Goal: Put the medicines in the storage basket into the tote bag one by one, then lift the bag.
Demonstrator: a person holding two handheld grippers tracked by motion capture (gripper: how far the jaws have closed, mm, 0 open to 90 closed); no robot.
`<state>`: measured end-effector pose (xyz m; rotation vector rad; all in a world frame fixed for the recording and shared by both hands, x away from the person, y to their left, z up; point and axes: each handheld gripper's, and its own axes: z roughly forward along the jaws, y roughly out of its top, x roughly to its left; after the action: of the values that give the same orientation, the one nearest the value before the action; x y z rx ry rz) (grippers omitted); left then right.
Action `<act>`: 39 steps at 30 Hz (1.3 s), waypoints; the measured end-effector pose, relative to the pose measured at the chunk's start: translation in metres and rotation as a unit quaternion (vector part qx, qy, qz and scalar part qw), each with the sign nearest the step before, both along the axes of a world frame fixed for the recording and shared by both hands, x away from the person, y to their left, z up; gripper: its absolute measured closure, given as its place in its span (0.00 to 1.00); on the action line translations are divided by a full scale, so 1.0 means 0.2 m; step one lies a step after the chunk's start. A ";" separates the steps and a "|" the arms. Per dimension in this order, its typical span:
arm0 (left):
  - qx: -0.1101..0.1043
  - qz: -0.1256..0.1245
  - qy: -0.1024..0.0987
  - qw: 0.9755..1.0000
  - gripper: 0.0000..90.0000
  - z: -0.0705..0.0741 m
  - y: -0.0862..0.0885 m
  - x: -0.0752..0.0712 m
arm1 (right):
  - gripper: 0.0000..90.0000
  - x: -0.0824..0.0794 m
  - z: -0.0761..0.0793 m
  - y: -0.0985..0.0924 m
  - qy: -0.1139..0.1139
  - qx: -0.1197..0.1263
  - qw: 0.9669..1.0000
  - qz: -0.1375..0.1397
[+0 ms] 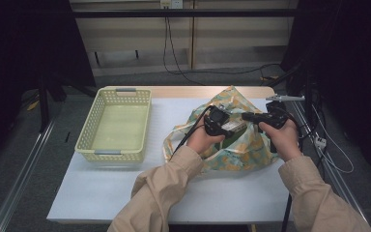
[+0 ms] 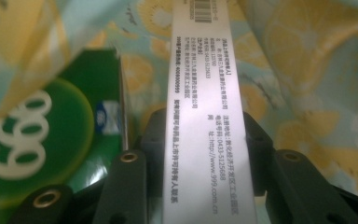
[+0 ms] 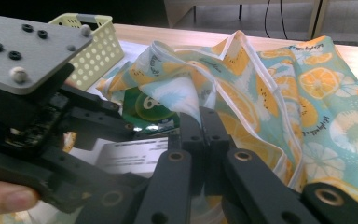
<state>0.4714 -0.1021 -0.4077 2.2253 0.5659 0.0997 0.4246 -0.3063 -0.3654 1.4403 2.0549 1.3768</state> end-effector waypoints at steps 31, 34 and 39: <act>0.078 0.111 0.056 0.989 0.16 -0.14 0.42 -0.13 | 1.00 -0.01 -0.02 0.07 0.003 -0.021 1.000 0.008; 0.067 0.111 0.077 0.989 0.31 -0.17 0.40 -0.14 | 1.00 0.00 -0.03 0.07 0.005 -0.019 1.000 0.010; 0.069 0.085 0.080 0.991 0.72 -0.18 0.37 -0.17 | 1.00 0.00 -0.04 0.06 0.006 -0.018 1.000 0.010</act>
<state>0.4366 -0.0286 -0.4427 2.3296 0.8590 0.0492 0.4240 -0.2934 -0.3726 1.4201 2.0950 1.3360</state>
